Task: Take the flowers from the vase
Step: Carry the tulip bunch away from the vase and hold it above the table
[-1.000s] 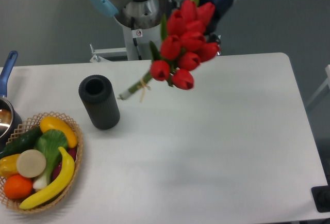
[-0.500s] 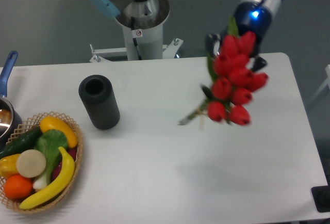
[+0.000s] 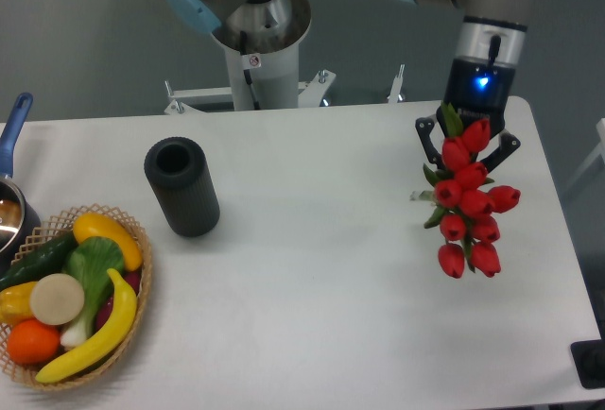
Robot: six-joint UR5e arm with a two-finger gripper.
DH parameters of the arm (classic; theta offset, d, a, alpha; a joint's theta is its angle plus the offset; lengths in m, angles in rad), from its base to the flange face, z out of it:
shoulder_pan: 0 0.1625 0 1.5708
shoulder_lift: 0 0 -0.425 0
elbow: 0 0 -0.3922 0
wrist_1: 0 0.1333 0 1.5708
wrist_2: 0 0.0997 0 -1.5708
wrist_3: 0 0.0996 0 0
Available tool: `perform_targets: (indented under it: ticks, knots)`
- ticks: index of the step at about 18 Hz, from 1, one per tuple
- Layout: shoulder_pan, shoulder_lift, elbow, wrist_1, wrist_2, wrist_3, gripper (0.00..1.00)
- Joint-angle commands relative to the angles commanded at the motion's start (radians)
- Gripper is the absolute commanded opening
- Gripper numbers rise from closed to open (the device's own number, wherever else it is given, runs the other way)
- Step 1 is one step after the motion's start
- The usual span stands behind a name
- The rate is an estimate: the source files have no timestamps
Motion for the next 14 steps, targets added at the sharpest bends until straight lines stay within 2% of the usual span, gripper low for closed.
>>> perform_targets:
  ticks: [4, 7, 11, 14]
  knots:
    - [-0.006, -0.011, 0.018, -0.018, 0.066, 0.018, 0.03]
    - [-0.024, -0.022, 0.043, -0.067, 0.149, 0.093, 0.04]
    - [-0.037, -0.034, 0.092, -0.162, 0.218, 0.149, 0.04]
    - [-0.080, -0.069, 0.176, -0.263, 0.307, 0.155, 0.04]
